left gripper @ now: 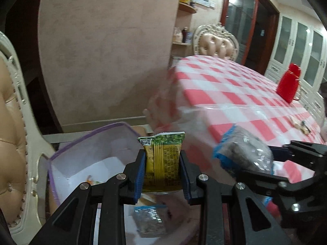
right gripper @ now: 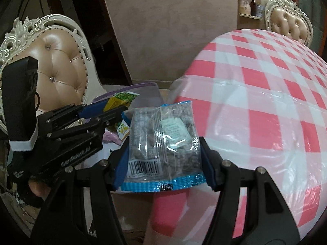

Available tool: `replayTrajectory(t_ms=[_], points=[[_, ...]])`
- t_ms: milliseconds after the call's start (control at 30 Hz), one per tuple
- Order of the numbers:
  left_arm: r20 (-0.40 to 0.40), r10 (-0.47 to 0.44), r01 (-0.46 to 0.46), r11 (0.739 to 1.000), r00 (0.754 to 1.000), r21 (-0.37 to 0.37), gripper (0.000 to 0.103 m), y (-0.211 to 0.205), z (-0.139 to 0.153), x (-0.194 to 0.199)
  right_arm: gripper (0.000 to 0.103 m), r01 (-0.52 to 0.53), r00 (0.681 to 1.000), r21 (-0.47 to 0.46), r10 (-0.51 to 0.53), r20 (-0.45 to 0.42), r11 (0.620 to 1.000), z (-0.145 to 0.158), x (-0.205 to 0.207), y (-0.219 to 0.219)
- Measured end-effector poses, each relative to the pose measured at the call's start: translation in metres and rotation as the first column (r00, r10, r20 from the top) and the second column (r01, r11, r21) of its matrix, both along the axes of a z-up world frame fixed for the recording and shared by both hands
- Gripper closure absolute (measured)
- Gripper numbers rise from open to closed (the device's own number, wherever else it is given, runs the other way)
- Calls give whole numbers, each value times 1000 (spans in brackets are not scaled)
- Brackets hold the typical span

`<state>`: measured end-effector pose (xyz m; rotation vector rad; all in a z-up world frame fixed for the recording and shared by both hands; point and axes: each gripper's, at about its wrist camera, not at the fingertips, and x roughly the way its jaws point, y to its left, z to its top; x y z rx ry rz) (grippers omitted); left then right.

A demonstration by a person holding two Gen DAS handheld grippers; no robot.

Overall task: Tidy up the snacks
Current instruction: 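Carry the wafer packet and nut bag to the white box with both grippers, then open both grippers to drop the packets into the box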

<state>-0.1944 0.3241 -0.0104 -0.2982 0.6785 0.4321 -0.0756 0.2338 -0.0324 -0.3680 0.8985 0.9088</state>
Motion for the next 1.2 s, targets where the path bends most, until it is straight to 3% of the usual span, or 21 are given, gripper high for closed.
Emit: replayTrajectory(t_ms=[267,500,867,1033,1100,1167,1200], points=[[-69,112,-111,994,991,23,71,38,-18,-9,38,-84,996,-54,85,24,995,-8,-10,41],[-117,227,-225,974,967,27,71,80,-36,-28,38,-172,982,-120,180,54,978,-18,-26,77],[-159,261,-263,965,952,12,70,94,-52,-35,38,-266,961,-178,275,30,947,-33,-41,101],[-182,281,-283,959,943,13,69,97,-57,-35,37,-261,964,-174,264,-5,950,-36,-34,108],[-190,292,-294,956,938,19,64,97,-57,-35,37,-255,967,-150,253,-33,955,-34,-28,107],[-187,300,-300,953,935,32,39,96,-55,-35,36,-236,972,-123,232,-48,964,-32,-24,104],[-182,307,-303,952,934,46,33,95,-53,-35,35,-226,973,-106,220,-62,968,-31,-20,102]])
